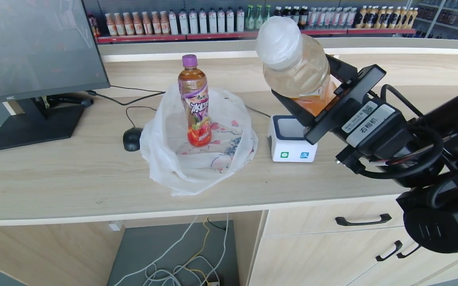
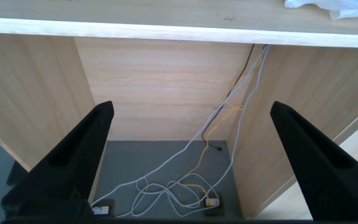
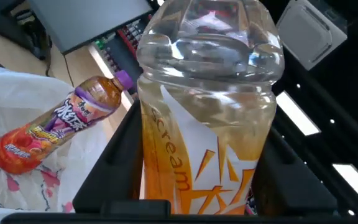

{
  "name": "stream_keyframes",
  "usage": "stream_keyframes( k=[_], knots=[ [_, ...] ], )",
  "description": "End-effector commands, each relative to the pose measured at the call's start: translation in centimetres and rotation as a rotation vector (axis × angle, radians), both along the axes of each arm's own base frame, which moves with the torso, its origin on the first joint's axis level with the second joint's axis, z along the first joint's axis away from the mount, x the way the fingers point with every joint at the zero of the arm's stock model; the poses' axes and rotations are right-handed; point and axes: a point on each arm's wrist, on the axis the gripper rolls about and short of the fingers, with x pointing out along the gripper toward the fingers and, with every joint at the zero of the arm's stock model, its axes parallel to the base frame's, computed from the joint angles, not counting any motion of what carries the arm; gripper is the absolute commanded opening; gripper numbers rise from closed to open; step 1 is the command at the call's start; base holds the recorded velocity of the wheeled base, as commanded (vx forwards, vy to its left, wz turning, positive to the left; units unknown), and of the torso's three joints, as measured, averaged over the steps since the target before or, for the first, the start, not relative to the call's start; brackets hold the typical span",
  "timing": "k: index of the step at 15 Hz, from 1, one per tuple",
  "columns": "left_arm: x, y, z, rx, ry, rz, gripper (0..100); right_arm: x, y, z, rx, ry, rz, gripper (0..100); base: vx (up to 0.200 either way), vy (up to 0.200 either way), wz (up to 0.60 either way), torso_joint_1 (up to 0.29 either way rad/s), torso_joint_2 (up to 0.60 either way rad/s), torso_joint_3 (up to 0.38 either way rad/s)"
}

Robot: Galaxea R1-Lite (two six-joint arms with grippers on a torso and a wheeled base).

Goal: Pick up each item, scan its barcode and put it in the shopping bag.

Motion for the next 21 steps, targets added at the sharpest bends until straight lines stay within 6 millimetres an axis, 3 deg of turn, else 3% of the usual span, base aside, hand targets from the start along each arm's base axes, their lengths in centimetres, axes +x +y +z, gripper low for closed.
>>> stream_keyframes(
  k=[1, 9, 21],
  knots=[
    [0.0, 0.0, 0.0, 0.000, -0.001, 0.000, 100, 1.0, -0.2, -0.9, -0.056, -0.022, 0.000, 0, 0.000, 0.000, 0.00, 0.000, 0.00, 0.000],
    [0.0, 0.0, 0.0, 0.000, -0.001, 0.000, 100, 4.5, -0.4, -3.9, -0.221, -0.110, 0.026, 0, 0.000, 0.000, 0.00, 0.000, 0.00, 0.000],
    [0.0, 0.0, 0.0, 0.000, -0.001, 0.000, 100, 7.8, -0.8, -4.7, -0.237, -0.139, -0.004, 0, 0.000, 0.000, 0.00, 0.000, 0.00, 0.000]
  ],
)
